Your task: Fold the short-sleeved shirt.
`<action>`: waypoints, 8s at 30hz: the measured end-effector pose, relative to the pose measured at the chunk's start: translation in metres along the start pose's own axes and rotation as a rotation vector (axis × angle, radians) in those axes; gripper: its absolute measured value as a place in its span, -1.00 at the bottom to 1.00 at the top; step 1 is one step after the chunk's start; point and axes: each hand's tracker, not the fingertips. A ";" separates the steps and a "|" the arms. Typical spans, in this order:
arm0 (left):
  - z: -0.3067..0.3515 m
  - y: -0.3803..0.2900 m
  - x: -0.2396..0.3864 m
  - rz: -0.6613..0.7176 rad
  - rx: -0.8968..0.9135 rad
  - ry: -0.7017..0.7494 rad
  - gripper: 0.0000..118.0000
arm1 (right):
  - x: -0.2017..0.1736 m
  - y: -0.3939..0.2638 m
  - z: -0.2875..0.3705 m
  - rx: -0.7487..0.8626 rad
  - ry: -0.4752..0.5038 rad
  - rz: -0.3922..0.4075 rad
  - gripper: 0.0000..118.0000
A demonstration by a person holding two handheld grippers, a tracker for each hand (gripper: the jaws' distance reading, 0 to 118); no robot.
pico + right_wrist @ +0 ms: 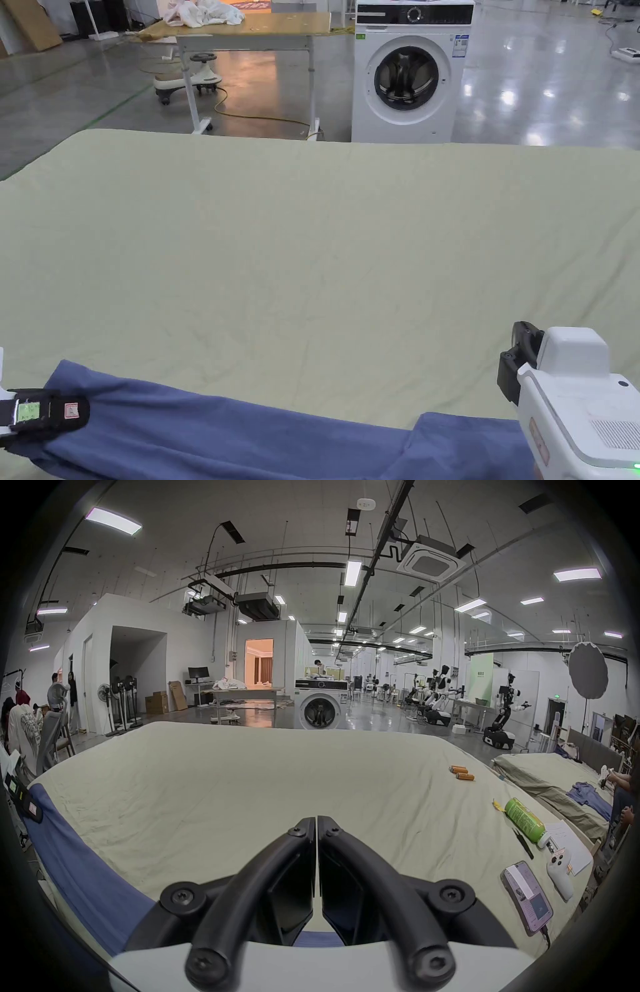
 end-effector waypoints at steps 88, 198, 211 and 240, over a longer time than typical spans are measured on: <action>-0.142 -0.113 0.196 -0.251 -0.160 -0.335 -0.67 | 0.022 -0.035 0.009 -0.114 -0.011 -0.033 -1.00; -0.211 -0.121 0.271 -0.251 -0.322 -0.275 -0.87 | 0.030 -0.031 0.019 -0.063 -0.032 -0.030 -1.00; -0.182 -0.128 0.277 -0.379 -0.100 -0.315 -0.91 | 0.025 -0.027 0.019 -0.035 -0.028 -0.032 -1.00; -0.065 -0.062 0.196 -0.459 0.869 0.371 -0.99 | -0.026 0.014 0.032 0.076 0.046 -0.043 -1.00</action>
